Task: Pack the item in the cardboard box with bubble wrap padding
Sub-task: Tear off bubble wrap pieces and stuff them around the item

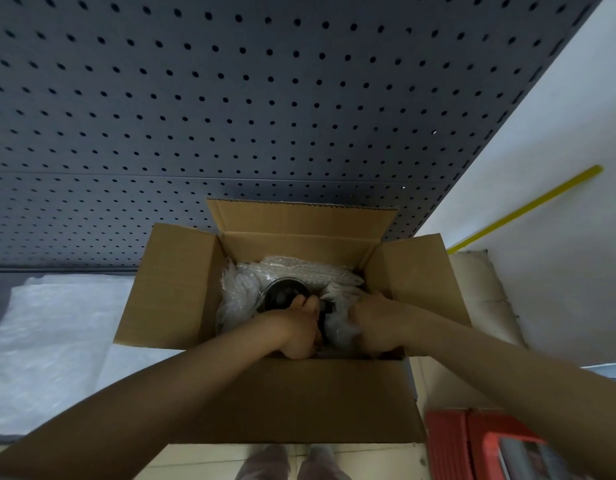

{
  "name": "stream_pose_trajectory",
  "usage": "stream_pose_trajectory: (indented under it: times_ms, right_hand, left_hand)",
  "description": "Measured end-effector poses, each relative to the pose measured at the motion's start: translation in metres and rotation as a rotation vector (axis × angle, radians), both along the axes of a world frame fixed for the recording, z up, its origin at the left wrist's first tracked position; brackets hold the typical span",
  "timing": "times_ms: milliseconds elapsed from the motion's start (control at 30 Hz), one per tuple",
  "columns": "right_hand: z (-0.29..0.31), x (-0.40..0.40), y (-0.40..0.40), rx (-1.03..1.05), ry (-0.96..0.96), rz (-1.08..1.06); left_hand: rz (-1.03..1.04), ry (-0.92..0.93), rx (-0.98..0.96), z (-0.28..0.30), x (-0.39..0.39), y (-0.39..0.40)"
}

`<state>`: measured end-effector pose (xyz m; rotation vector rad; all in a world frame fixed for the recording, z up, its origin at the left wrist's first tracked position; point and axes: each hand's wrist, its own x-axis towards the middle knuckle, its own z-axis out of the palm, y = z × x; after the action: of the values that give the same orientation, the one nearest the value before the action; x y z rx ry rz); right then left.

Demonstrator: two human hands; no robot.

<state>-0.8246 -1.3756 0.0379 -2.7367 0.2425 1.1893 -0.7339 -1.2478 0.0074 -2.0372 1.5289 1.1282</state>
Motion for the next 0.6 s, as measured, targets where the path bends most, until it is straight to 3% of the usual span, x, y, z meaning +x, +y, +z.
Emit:
stream_pose_trajectory:
  times_ms: [433,600]
  right_hand:
    - [-0.049,0.026,0.024,-0.16,-0.217,-0.226]
    - [-0.042,0.024,0.018,-0.034,-0.212,-0.36]
  left_hand:
    - [0.078,-0.016,0.043,-0.031,0.002,-0.009]
    - [0.006,-0.003,0.015,-0.008,0.004,-0.007]
